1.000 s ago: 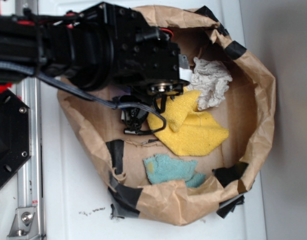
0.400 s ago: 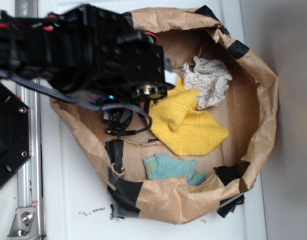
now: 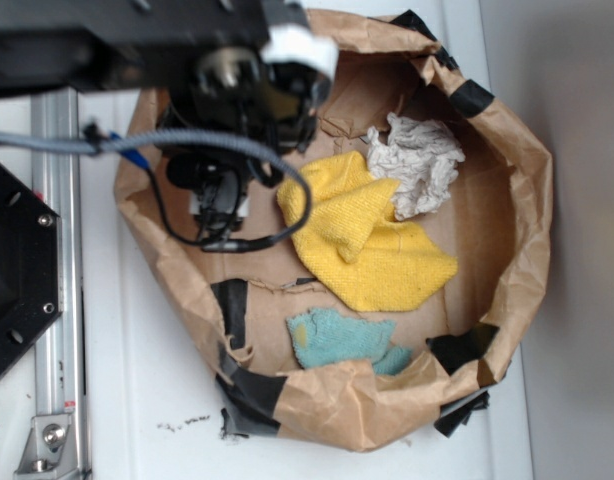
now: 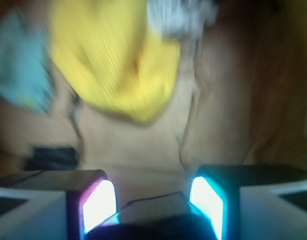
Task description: Grab the black box.
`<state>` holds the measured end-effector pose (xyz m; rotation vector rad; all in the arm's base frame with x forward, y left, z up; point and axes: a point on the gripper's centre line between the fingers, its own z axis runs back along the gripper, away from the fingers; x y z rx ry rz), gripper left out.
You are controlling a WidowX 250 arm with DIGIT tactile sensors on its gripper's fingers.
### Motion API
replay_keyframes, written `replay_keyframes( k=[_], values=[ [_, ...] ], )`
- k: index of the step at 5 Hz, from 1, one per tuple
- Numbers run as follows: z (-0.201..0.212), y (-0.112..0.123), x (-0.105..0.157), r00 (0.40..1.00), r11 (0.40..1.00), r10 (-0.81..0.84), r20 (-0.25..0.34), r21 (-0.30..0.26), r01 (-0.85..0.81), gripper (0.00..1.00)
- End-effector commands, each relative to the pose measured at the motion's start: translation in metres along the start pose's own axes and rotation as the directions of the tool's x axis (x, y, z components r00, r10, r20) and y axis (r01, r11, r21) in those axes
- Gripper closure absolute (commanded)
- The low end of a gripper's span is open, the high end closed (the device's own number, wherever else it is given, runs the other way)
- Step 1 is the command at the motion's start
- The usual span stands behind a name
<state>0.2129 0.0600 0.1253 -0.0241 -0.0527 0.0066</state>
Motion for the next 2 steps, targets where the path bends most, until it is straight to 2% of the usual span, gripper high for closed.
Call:
replay_keyframes(
  k=[1, 2],
  values=[
    [0.040, -0.020, 0.017, 0.951, 0.979, 0.197, 0.240, 0.001, -0.203, 1.00],
    [0.025, -0.017, 0.018, 0.945, 0.968, 0.232, 0.230, 0.037, -0.247, 1.00]
  ],
)
